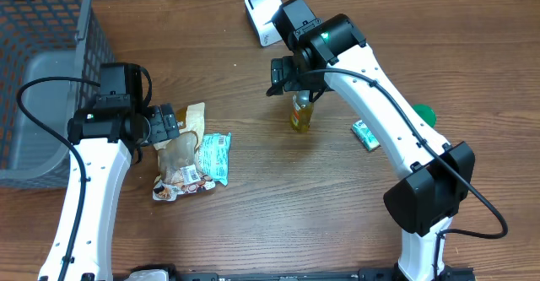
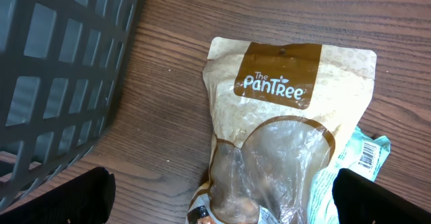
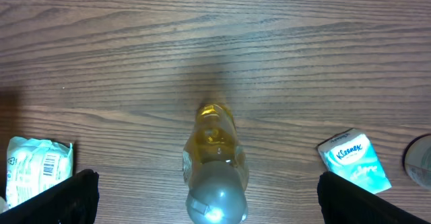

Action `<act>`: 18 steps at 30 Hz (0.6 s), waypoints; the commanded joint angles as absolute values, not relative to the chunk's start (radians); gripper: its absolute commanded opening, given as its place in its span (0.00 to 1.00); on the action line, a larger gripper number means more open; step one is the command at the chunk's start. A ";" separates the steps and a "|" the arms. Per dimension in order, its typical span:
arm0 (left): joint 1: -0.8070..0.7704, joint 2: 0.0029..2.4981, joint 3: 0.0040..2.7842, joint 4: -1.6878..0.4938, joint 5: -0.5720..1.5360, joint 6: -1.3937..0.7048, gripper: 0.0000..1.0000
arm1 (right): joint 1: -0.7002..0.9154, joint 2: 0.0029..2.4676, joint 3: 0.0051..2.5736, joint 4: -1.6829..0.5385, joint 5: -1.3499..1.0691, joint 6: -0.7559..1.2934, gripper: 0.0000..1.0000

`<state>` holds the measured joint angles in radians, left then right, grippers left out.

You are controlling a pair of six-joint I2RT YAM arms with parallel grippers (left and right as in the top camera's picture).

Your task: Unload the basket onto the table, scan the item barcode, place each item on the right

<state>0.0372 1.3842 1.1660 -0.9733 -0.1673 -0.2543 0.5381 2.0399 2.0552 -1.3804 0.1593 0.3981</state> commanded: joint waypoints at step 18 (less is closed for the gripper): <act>0.032 1.386 1.186 -0.974 -0.163 -0.239 1.00 | 0.532 2.022 1.973 -1.370 0.155 0.392 1.00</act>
